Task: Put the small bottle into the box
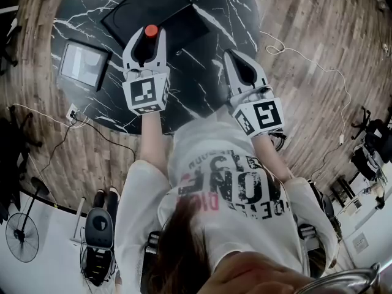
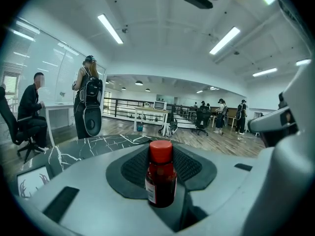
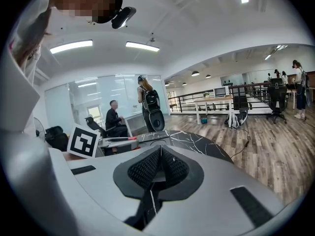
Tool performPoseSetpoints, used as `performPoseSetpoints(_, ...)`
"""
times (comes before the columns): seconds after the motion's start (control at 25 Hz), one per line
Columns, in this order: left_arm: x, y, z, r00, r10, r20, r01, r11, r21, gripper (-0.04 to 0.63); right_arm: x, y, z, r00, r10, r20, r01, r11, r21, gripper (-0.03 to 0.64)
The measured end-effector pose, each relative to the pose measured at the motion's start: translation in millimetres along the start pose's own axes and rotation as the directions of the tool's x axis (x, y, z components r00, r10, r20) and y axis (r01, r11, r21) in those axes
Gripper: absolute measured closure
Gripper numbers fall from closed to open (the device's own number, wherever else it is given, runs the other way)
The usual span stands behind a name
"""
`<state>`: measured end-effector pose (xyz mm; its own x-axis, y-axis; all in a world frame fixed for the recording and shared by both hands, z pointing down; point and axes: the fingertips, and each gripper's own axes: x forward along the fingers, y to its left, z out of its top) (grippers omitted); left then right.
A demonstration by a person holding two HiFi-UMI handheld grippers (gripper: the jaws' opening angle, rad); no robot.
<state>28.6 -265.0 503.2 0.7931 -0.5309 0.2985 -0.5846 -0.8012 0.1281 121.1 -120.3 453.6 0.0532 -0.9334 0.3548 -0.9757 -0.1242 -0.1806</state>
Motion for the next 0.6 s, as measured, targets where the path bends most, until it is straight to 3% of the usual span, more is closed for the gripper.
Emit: performPoseSetpoints(0.6, 17.2, -5.0, -27.1, 0.997, -0.039, -0.063, 0.04, 0.999, 0.016, 0.453, 0.1, -2.1, -3.3, 1.0, -0.008, -0.016, 0.008, 1.0, -0.001, 0.615)
